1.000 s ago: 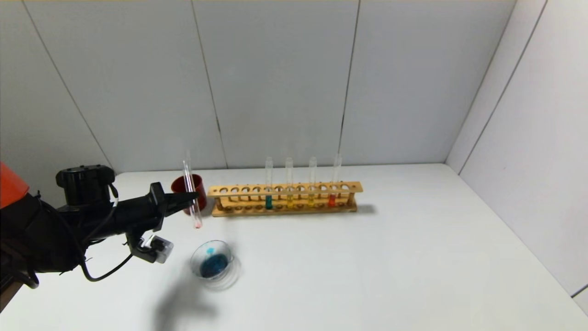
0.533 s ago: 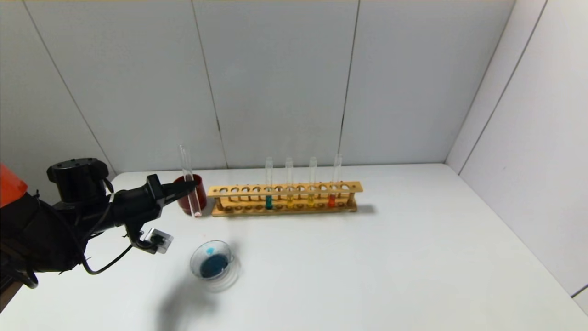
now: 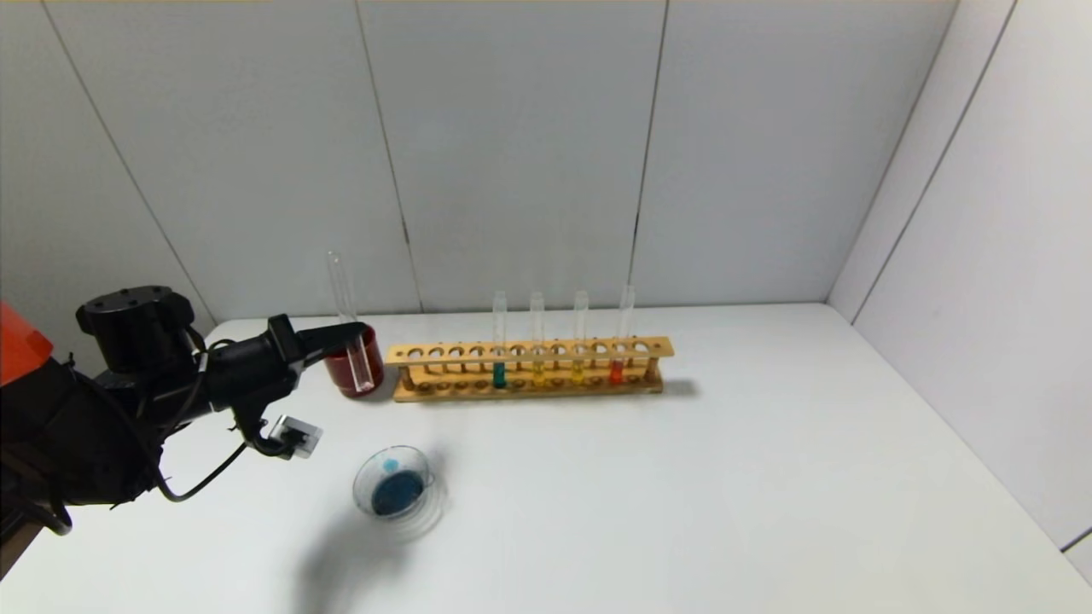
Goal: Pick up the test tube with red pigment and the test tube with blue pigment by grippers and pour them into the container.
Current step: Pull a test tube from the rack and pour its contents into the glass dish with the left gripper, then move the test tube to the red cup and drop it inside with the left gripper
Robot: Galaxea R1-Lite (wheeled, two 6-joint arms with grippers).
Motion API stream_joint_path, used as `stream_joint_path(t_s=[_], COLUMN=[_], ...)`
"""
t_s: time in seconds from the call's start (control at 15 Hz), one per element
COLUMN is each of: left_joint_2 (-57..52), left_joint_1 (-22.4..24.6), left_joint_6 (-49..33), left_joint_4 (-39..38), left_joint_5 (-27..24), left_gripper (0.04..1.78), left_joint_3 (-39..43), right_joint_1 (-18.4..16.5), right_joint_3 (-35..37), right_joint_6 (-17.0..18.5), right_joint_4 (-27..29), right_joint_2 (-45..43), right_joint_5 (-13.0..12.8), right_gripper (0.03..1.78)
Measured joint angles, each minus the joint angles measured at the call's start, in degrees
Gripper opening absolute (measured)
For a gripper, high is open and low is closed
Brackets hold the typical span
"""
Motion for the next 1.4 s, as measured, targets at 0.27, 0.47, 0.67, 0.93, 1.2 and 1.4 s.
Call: stream_joint_path(t_s=[0.27, 0.47, 0.67, 0.93, 1.2, 1.4], left_joint_2=[0.0, 0.0, -0.1, -0.4, -1.2, -3.3], left_joint_1=[0.0, 0.0, 0.0, -2.4, -13.1, -20.4], left_joint_6=[0.0, -0.5, -3.5, -20.1, -49.4, -71.6], left_joint_4=[-1.9, -2.4, -2.6, -6.1, -13.4, -15.2], left_joint_5=[0.0, 0.8, 5.0, 16.6, 35.7, 56.8], left_gripper=[0.3, 0.3, 0.3, 0.3, 0.3, 0.3], left_joint_3=[-0.1, 0.6, 2.6, 5.7, 7.4, 6.4], right_joint_1=[0.0, 0.0, 0.0, 0.0, 0.0, 0.0], right_joint_3=[0.0, 0.0, 0.0, 0.0, 0.0, 0.0], right_joint_6=[0.0, 0.0, 0.0, 0.0, 0.0, 0.0], right_joint_4=[0.0, 0.0, 0.0, 0.0, 0.0, 0.0], right_joint_2=[0.0, 0.0, 0.0, 0.0, 0.0, 0.0], right_joint_5=[0.0, 0.0, 0.0, 0.0, 0.0, 0.0], right_gripper=[1.75, 1.75, 1.75, 1.75, 1.75, 1.75])
